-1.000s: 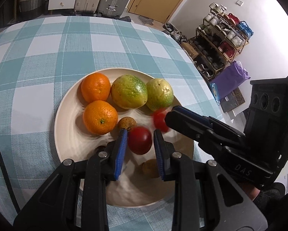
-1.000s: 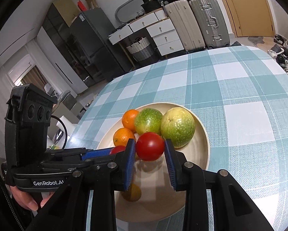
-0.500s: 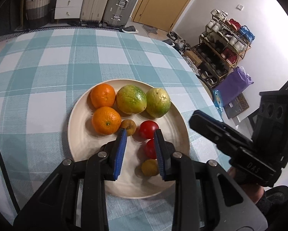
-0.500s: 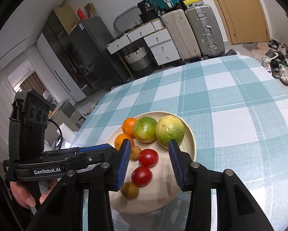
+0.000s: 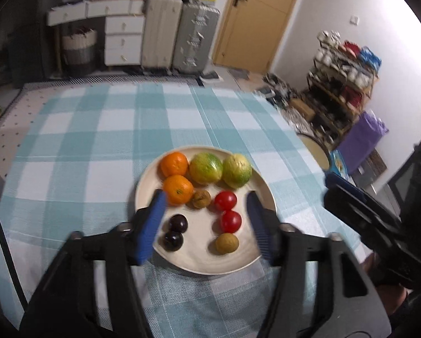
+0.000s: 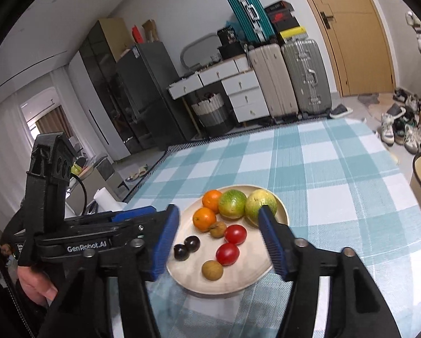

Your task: Organize fruits

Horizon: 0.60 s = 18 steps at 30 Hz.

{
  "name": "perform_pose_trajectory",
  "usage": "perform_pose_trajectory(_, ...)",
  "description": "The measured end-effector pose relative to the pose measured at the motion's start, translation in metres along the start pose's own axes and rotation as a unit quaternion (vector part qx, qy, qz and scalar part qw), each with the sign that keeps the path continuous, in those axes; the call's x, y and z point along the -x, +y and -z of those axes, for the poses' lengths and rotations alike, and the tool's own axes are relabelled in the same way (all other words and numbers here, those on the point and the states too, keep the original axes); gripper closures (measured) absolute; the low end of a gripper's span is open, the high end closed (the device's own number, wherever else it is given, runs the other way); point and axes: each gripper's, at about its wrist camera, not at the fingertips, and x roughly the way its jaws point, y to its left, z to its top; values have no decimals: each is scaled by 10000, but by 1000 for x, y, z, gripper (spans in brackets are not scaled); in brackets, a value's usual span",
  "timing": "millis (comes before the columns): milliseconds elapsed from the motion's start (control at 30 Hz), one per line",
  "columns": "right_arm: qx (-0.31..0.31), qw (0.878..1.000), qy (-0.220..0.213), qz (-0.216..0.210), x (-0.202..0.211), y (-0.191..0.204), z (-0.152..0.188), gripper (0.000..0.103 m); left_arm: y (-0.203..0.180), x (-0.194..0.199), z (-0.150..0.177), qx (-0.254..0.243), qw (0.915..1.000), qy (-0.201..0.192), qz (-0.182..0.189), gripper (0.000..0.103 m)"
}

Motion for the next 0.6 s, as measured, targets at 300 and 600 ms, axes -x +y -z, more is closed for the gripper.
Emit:
perform_pose_trajectory(300,334,9974,-638,-105,41,25,3,11,-6,60,4,-141,9906,-998,-921,17)
perform_pose_trajectory(600,616,9930,-1001,-116,66,45,8,0,0,110,15,-2,9777,-1692,-1240,0)
